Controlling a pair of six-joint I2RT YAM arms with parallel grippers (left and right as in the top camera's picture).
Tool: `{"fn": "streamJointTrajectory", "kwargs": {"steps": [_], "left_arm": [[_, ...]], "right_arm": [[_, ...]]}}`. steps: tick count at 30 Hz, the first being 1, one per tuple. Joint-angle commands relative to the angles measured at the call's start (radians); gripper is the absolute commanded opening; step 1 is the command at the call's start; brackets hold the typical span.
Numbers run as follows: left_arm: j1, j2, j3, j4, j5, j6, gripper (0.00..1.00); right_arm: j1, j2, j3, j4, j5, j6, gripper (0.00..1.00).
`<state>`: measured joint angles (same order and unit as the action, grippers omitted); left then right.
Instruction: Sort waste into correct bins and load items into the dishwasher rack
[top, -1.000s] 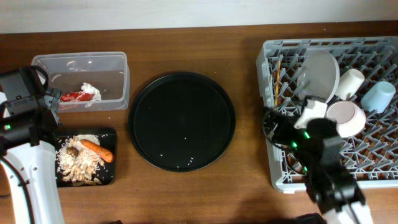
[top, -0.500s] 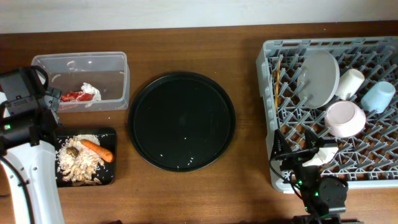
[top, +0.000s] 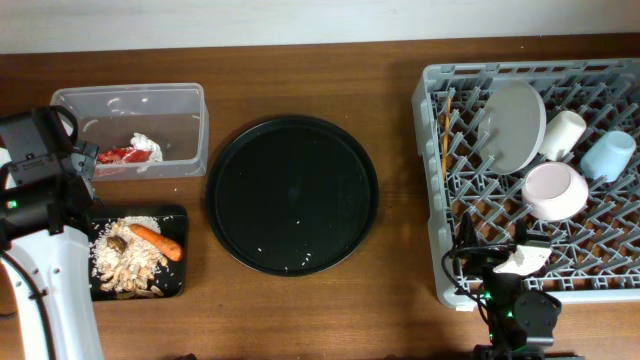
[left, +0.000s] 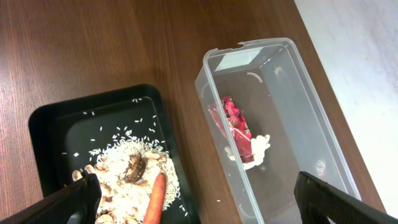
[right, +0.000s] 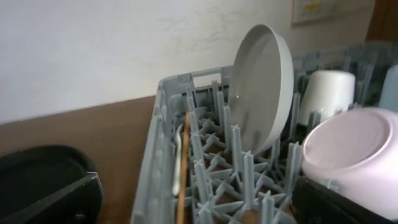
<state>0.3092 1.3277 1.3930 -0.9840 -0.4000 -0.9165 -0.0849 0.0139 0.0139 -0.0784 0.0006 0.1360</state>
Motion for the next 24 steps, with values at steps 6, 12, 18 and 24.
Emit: {"fn": "streamJointTrajectory", "kwargs": {"steps": [6, 12, 18, 24], "left_arm": [[0.003, 0.0, 0.001, 0.001, -0.006, -0.01, 0.99], [0.003, 0.0, 0.001, 0.001, -0.006, -0.01, 0.99], [0.003, 0.0, 0.001, 0.001, -0.006, -0.01, 0.99], [0.003, 0.0, 0.001, 0.001, -0.006, -0.01, 0.99]], "right_arm": [[-0.008, -0.011, -0.008, -0.004, 0.011, -0.132, 0.99], [-0.008, -0.011, -0.008, -0.003, 0.011, -0.132, 0.99], [-0.008, -0.011, -0.008, -0.003, 0.011, -0.132, 0.99], [-0.008, -0.011, -0.008, -0.003, 0.011, -0.132, 0.99]]}}
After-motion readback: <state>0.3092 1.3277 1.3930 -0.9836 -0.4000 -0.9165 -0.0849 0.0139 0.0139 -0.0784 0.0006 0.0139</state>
